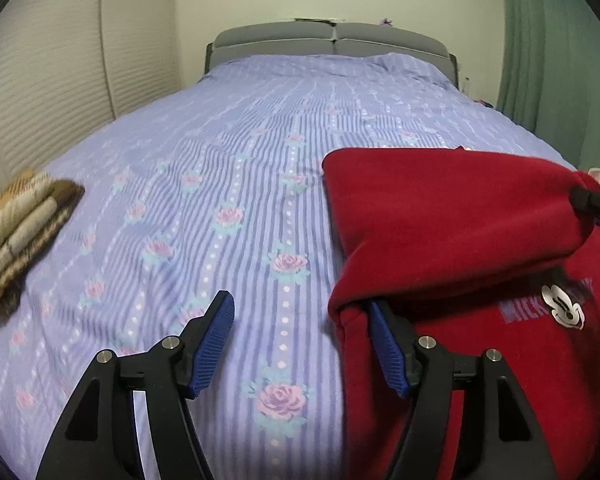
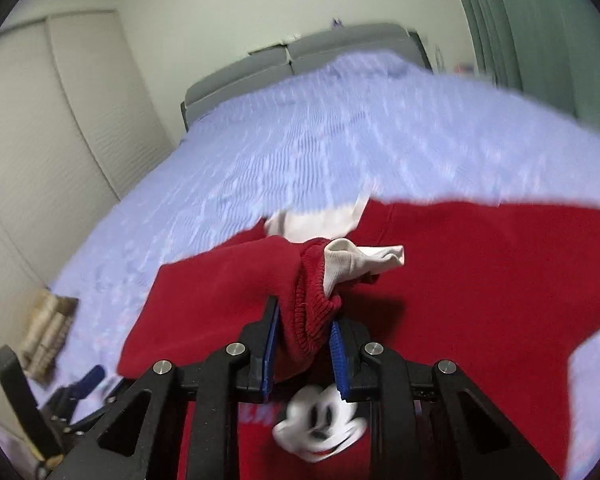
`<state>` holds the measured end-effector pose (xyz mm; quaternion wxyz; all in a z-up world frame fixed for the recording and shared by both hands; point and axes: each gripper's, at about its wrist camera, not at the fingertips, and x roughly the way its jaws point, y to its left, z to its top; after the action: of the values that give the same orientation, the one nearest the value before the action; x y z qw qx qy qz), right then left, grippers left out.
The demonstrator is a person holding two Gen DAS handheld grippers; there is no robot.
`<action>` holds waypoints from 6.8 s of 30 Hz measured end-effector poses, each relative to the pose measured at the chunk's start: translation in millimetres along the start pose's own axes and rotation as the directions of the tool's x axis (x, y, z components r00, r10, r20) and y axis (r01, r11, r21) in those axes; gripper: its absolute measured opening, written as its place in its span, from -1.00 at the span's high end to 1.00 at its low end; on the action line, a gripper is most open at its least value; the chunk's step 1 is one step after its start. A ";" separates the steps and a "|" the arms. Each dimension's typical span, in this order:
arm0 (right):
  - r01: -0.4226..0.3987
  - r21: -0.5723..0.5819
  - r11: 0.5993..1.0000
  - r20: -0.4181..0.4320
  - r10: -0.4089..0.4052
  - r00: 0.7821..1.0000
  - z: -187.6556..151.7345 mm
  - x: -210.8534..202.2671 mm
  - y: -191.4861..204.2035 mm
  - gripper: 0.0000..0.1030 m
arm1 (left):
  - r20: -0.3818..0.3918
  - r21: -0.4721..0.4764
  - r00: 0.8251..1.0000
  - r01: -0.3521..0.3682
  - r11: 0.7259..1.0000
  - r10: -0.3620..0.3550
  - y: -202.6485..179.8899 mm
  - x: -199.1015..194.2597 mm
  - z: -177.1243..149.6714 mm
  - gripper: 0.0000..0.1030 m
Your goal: Fold small clothes
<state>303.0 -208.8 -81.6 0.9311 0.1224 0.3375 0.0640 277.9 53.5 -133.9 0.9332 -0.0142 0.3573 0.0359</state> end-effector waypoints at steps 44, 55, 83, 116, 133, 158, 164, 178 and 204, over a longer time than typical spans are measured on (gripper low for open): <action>0.208 0.147 0.967 0.131 -0.227 0.965 4.5 -168.9 -208.4 -0.58 | 0.041 0.267 0.957 0.266 0.926 -0.287 -223.3 -119.4 66.9 -1.00; 0.260 0.469 0.844 0.065 -0.327 0.943 -2.6 -138.1 -339.8 -0.34 | -0.034 0.400 0.953 0.290 0.869 -0.302 -338.6 -81.2 70.6 -1.00; 0.363 0.156 0.919 0.240 -0.391 0.888 87.7 -159.1 -232.8 0.44 | 0.064 0.275 0.980 0.163 0.948 -0.187 -214.7 -92.1 116.4 -1.00; 0.156 -0.631 0.760 -0.021 -0.217 0.976 -5.4 16.7 89.2 0.15 | -0.031 0.088 0.997 -0.074 0.993 0.077 3.7 -49.0 63.8 -1.00; 0.278 -0.256 0.926 0.044 -0.276 0.960 -17.3 -80.8 -68.7 -0.65 | -0.109 0.048 0.933 0.349 0.936 -0.343 -44.6 -41.8 49.0 -0.72; 0.241 -0.128 0.962 -0.061 -0.250 0.966 -35.0 -57.3 -141.1 -0.63 | -0.137 -0.247 0.839 0.485 0.839 -0.526 -109.7 34.2 70.1 0.23; 0.222 -0.120 0.968 -0.073 -0.231 0.970 -25.6 -40.1 -138.3 -0.62 | -0.039 -0.170 0.811 0.570 0.804 -0.584 -112.8 -5.1 104.0 0.28; 0.242 -0.100 0.965 -0.049 -0.248 0.968 -13.7 -44.6 -147.3 -0.62 | -0.071 -0.149 0.833 0.535 0.832 -0.548 -92.2 13.7 84.2 0.75; 0.263 -0.105 0.959 -0.122 -0.275 0.954 -24.8 -28.2 -157.7 -0.62 | -0.142 -0.135 0.893 0.409 0.902 -0.427 -64.7 24.6 44.1 0.46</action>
<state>271.2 -361.6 -125.5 0.9105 0.0299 0.4105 -0.0408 330.5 -7.3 -117.5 0.8836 -0.1411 0.4210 -0.1488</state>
